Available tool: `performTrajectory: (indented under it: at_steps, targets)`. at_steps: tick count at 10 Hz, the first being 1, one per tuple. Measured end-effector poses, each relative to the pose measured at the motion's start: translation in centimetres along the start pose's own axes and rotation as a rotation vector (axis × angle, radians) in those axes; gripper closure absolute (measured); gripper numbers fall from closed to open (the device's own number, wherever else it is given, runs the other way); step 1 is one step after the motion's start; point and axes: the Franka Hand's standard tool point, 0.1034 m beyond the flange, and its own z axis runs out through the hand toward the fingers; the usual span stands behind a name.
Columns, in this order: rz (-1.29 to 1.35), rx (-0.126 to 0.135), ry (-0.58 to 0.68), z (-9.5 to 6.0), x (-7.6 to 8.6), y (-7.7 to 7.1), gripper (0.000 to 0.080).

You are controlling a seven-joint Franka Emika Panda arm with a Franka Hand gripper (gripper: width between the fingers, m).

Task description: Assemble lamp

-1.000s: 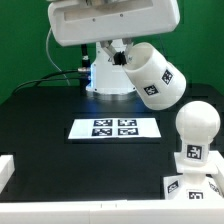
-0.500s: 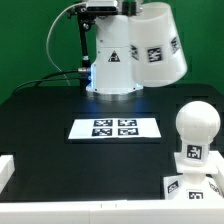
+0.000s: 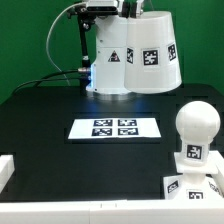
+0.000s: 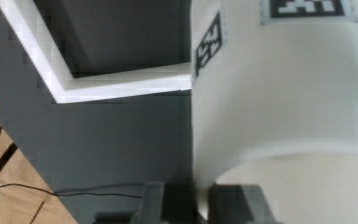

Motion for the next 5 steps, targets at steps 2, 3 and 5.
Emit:
performTrajectory:
  at_steps: [2,3,5]
  targets:
    - [0.000,0.000,0.000,0.00,0.00,0.00,0.0774]
    - [0.000,0.000,0.000,0.00,0.00,0.00,0.0774]
    - [0.000,0.000,0.000,0.00,0.00,0.00,0.0774]
